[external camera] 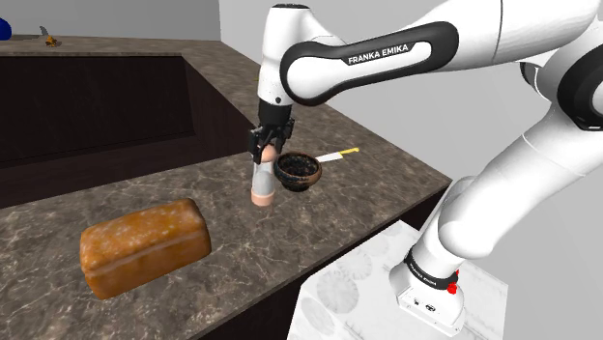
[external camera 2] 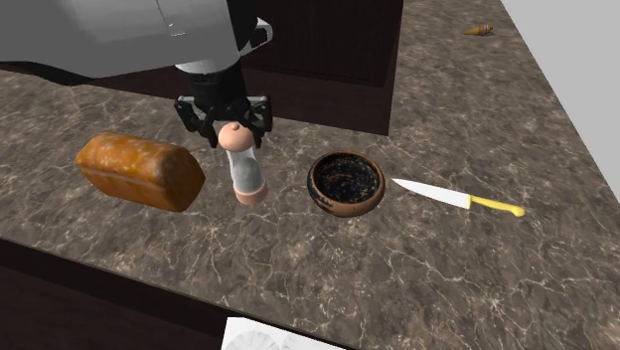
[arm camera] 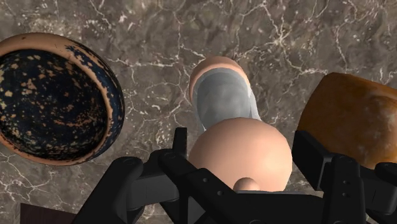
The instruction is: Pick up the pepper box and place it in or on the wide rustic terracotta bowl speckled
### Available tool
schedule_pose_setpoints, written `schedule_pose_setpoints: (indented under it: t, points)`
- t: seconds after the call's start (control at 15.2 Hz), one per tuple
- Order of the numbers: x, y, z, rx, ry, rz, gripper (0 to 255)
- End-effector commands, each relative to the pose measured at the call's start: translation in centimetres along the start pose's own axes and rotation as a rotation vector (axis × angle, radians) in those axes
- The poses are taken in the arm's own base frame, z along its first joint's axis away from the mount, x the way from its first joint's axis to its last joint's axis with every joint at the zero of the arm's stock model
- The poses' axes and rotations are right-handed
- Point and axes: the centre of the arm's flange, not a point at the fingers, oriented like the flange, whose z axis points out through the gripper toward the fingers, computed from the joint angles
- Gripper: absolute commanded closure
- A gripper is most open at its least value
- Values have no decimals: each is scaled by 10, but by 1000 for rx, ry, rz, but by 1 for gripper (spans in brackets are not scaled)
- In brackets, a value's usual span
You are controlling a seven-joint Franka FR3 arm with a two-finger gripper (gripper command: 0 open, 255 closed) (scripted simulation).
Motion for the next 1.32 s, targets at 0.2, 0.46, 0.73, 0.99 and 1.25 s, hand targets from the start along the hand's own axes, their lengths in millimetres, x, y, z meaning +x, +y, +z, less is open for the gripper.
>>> schedule_pose_setpoints:
  t: [0.2, 0.46, 0.73, 0.99, 1.25]
  points:
    - [3, 0, -26, 0, 0, 0, 255]
    - [4, 0, -47, 0, 0, 0, 255]
    - [6, -1, -68, 0, 0, 0, 255]
    - [10, 12, -85, 0, 0, 0, 255]
    - [18, 61, -101, 0, 0, 0, 255]
